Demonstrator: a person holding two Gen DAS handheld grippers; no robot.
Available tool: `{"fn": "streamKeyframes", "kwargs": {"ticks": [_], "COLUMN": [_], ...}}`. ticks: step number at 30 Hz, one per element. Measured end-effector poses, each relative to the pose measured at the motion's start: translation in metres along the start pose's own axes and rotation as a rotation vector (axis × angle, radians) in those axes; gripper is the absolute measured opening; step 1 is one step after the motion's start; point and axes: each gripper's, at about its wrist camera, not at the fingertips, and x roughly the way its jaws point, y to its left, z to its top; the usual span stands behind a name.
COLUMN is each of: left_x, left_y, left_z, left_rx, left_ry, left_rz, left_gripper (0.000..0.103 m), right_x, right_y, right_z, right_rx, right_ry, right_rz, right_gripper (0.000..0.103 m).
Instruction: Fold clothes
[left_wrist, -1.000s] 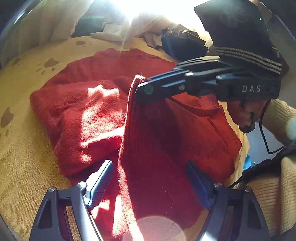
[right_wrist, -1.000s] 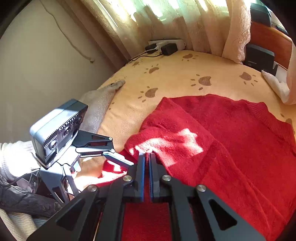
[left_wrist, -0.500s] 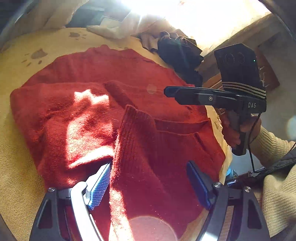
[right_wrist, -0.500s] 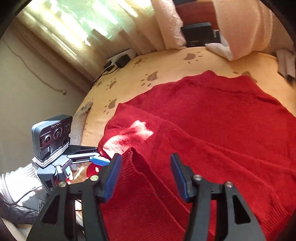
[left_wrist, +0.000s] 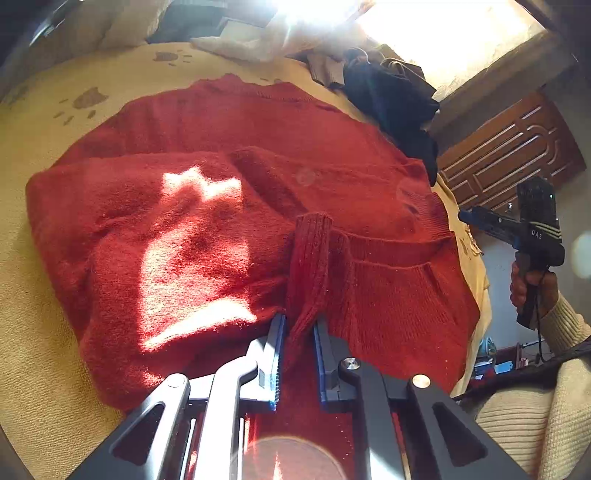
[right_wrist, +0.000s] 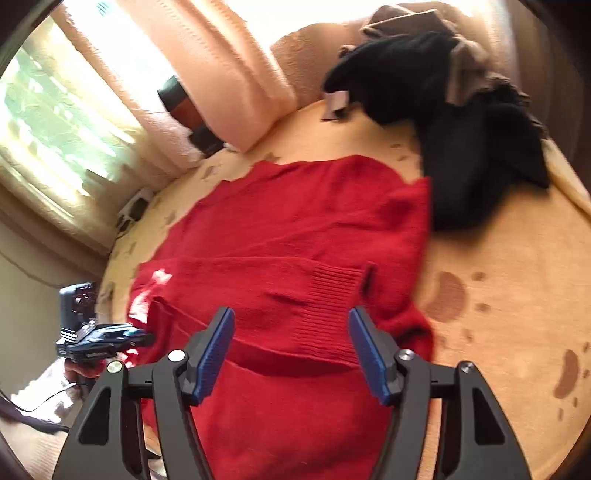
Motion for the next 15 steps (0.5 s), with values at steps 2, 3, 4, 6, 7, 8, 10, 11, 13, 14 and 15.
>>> {"fn": "streamKeyframes", "kwargs": {"ticks": [2, 3, 4, 6, 7, 8, 10, 11, 13, 14, 15], "left_x": [-0.006, -0.009, -0.011, -0.015, -0.016, -0.017, -0.019, -0.019, -0.019, -0.019, -0.016], "left_y": [0.003, 0.004, 0.006, 0.008, 0.008, 0.007, 0.007, 0.008, 0.010, 0.011, 0.011], "left_z": [-0.001, -0.002, -0.003, -0.005, -0.006, -0.008, -0.009, -0.009, -0.010, -0.011, -0.010], "left_rx": [-0.030, -0.045, -0.061, -0.077, -0.080, -0.083, -0.085, -0.088, -0.095, -0.098, -0.100], "left_ry": [-0.033, -0.046, -0.059, -0.069, -0.072, -0.076, -0.084, -0.085, -0.087, -0.087, -0.087], "left_rz": [0.024, 0.035, 0.047, 0.065, 0.069, 0.073, 0.080, 0.084, 0.092, 0.096, 0.102], "left_gripper": [0.007, 0.007, 0.007, 0.006, 0.006, 0.006, 0.006, 0.006, 0.006, 0.006, 0.006], "right_x": [-0.009, -0.011, -0.012, -0.010, -0.006, -0.001, 0.010, 0.016, 0.029, 0.036, 0.041], "right_y": [-0.014, -0.019, -0.022, -0.019, -0.016, -0.014, -0.007, -0.004, -0.005, -0.006, -0.007], "right_z": [-0.007, -0.011, -0.016, -0.025, -0.030, -0.034, -0.040, -0.041, -0.041, -0.040, -0.040], "right_rx": [-0.005, -0.014, -0.030, -0.082, -0.110, -0.138, -0.186, -0.207, -0.219, -0.223, -0.228], "right_ry": [0.014, 0.023, 0.036, 0.067, 0.084, 0.101, 0.120, 0.122, 0.135, 0.143, 0.144], "right_rz": [-0.065, -0.084, -0.096, -0.113, -0.120, -0.128, -0.140, -0.150, -0.167, -0.175, -0.188], "right_gripper": [0.066, 0.064, 0.064, 0.064, 0.064, 0.063, 0.060, 0.057, 0.051, 0.042, 0.037]}}
